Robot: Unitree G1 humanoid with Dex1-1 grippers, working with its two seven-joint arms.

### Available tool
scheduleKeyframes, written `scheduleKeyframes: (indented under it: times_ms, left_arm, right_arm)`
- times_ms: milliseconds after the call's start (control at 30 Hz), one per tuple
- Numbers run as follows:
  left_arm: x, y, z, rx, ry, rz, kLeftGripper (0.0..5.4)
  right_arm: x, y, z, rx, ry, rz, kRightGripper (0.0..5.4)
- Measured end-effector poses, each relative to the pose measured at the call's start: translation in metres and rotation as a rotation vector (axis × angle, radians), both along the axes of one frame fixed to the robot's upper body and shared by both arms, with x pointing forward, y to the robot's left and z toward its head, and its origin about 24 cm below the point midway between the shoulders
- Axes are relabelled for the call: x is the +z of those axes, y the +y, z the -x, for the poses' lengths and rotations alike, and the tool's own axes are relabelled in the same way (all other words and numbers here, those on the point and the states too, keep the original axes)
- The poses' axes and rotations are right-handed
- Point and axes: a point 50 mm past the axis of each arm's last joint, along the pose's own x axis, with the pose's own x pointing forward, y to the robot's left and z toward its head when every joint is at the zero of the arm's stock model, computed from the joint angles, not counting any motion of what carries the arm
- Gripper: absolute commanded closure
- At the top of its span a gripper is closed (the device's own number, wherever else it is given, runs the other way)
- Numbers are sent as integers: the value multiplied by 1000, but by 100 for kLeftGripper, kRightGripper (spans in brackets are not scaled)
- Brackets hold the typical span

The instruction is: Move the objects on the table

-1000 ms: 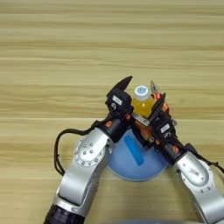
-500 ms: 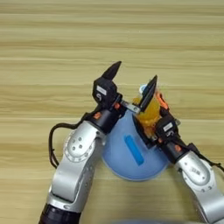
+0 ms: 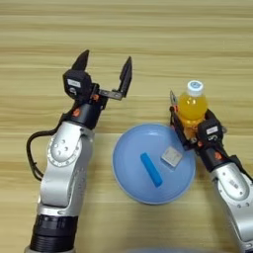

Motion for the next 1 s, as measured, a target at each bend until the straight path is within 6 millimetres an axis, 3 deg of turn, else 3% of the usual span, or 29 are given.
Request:
scheduleKeyframes:
  times_ms: [300, 600, 1000]
  left_arm:
    - [-14, 22, -14, 131, 29, -59, 0]
    - [-65, 44, -25, 249, 179, -86, 0]
    - [-76, 49, -27, 269, 193, -89, 0]
  right_arm:
    - [-4, -24, -6, -148, 16, 3, 193]
    - [-19, -51, -13, -308, 108, 26, 193]
    - [-33, -62, -17, -363, 183, 87, 193]
